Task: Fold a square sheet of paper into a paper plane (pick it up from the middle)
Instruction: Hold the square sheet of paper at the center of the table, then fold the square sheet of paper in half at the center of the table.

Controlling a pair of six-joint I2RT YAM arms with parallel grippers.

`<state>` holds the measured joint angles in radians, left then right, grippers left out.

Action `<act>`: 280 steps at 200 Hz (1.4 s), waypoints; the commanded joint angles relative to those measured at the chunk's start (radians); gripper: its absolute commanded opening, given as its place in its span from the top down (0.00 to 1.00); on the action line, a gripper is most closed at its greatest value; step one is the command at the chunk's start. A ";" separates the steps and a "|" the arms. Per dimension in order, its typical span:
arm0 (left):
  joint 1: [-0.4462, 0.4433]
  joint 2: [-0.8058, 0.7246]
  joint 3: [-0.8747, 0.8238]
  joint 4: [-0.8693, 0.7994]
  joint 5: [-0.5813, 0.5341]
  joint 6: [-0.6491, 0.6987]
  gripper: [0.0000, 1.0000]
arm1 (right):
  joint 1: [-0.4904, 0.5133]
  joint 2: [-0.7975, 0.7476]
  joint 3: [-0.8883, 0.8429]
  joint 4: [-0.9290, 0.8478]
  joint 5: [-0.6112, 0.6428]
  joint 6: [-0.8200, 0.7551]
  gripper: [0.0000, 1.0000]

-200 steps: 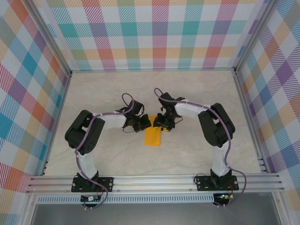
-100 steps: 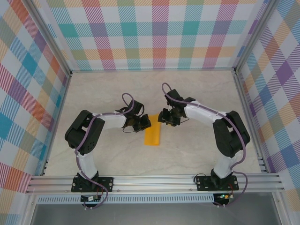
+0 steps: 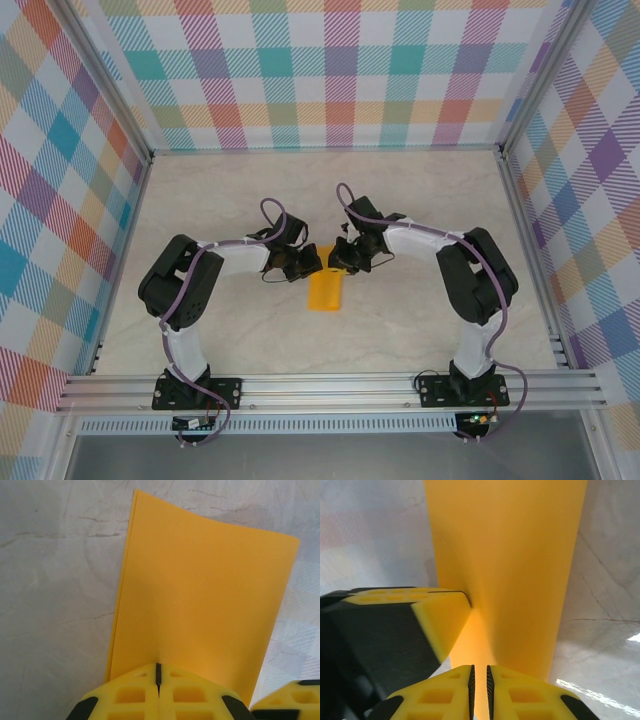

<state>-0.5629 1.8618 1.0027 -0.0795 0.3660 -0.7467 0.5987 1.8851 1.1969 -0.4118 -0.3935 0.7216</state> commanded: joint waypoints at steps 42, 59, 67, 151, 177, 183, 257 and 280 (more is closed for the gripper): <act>-0.011 0.044 -0.010 -0.152 -0.061 0.007 0.99 | 0.030 0.060 0.057 -0.063 -0.015 0.009 0.84; -0.011 0.048 -0.012 -0.149 -0.059 0.007 0.99 | 0.031 0.070 0.049 -0.064 0.000 0.006 0.84; -0.011 0.050 -0.011 -0.148 -0.057 0.006 0.99 | 0.031 0.073 0.044 -0.063 0.002 0.002 0.84; -0.011 0.063 -0.017 -0.146 -0.058 0.013 0.99 | -0.001 0.035 -0.085 0.047 -0.009 -0.008 0.84; -0.011 0.063 -0.021 -0.150 -0.063 0.015 1.00 | -0.018 0.014 -0.155 0.115 -0.030 -0.039 0.83; -0.011 0.063 -0.022 -0.150 -0.065 0.016 1.00 | -0.023 0.009 -0.171 0.133 -0.039 -0.044 0.83; -0.011 0.064 -0.036 -0.145 -0.072 0.023 1.00 | -0.078 -0.079 -0.374 0.305 -0.110 -0.118 0.83; -0.011 0.062 -0.035 -0.146 -0.070 0.028 1.00 | -0.079 -0.144 -0.374 0.299 -0.104 -0.109 0.84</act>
<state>-0.5629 1.8645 1.0115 -0.1013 0.3618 -0.7414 0.5274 1.7973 0.8486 -0.0505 -0.5167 0.6376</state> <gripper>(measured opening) 0.054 0.165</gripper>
